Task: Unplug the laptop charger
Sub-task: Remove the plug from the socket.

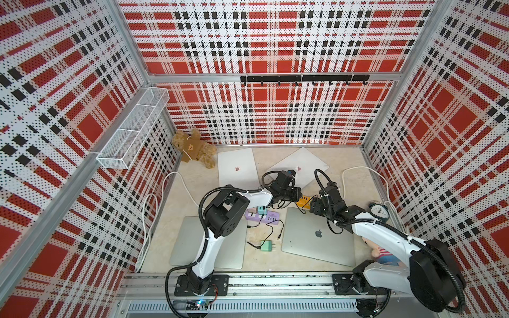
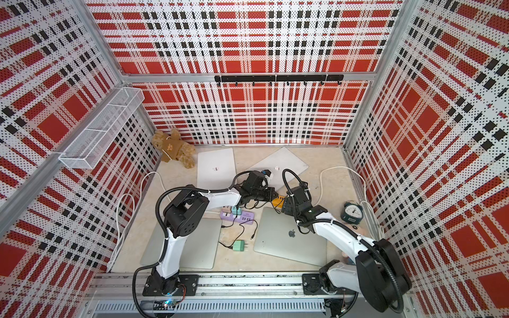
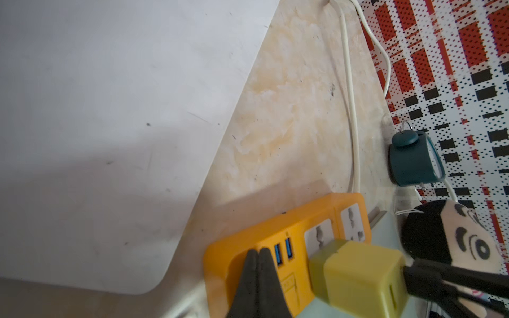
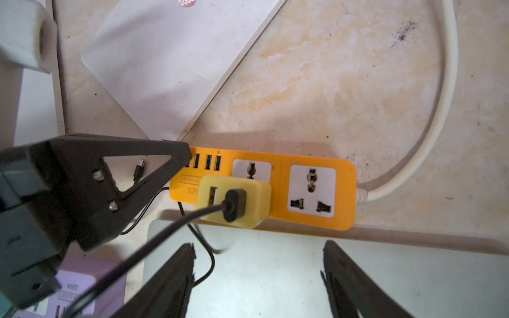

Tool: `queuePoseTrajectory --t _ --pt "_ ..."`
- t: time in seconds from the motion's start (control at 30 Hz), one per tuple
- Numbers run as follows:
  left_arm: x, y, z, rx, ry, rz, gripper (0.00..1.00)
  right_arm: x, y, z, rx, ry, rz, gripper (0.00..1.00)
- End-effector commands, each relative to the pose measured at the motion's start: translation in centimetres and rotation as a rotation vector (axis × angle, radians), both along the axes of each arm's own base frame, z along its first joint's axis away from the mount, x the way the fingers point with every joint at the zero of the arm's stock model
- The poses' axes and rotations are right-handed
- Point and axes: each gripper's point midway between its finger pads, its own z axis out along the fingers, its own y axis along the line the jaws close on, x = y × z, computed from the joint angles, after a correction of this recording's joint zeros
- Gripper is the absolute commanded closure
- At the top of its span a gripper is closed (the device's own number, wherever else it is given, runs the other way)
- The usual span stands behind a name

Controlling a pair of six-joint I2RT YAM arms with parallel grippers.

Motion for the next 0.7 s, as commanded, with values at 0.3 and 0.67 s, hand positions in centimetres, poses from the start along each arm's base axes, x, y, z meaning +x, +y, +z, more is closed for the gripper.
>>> queuePoseTrajectory --t 0.3,0.67 --pt "-1.6 0.9 -3.0 0.083 0.074 -0.018 1.00 2.5 0.7 0.8 -0.016 -0.069 -0.031 0.28" --pt "-1.8 0.9 -3.2 0.083 0.084 -0.022 1.00 3.3 1.4 0.3 -0.052 -0.082 -0.032 0.34"
